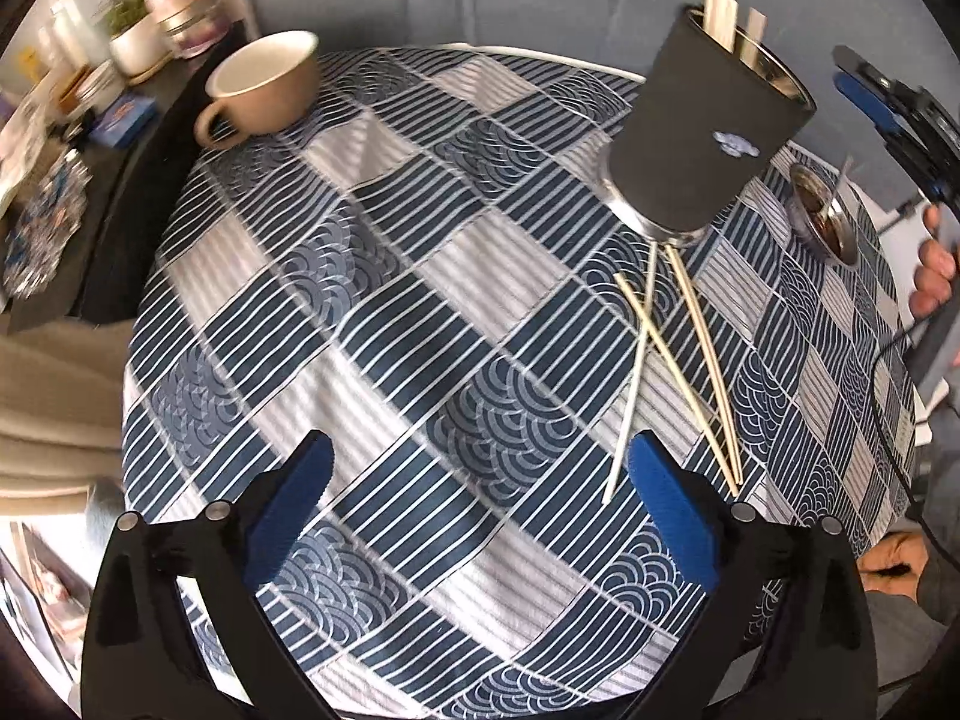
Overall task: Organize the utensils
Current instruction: 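Lower the right tool's chopstick into the holder and open the right tool, then bring both open tools down over the loose chopsticks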
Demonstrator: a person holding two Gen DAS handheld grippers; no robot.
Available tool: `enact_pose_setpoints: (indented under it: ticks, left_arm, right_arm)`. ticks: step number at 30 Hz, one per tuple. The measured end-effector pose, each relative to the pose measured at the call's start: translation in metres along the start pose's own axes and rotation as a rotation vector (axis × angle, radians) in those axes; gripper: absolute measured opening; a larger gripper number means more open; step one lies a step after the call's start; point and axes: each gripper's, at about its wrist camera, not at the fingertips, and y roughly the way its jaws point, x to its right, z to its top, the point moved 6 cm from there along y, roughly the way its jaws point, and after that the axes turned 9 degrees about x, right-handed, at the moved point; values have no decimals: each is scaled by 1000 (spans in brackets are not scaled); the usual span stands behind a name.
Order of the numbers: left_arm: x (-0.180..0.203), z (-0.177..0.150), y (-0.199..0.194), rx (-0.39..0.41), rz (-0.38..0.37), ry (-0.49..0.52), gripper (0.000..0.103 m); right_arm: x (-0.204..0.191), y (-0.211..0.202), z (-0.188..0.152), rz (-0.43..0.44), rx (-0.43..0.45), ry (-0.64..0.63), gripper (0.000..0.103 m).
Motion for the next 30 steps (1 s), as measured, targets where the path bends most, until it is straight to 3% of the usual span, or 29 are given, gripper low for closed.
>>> enact_pose_setpoints:
  ticks: [6, 11, 14, 17, 30]
  left_arm:
    - [21, 5, 22, -35, -30, 57, 97]
    - [37, 2, 41, -69, -40, 115, 97]
    - [42, 2, 50, -66, -33, 135, 97]
    - [50, 0, 60, -84, -46, 156, 97]
    - [63, -5, 96, -117, -11, 234, 97]
  right_arm:
    - [19, -30, -36, -52, -75, 75, 55]
    - [30, -35, -98, -161, -243, 132, 60]
    - [30, -30, -130, -183, -351, 190, 62]
    - [28, -22, -156, -242, -443, 145, 62]
    - [7, 16, -192, -275, -595, 36, 62]
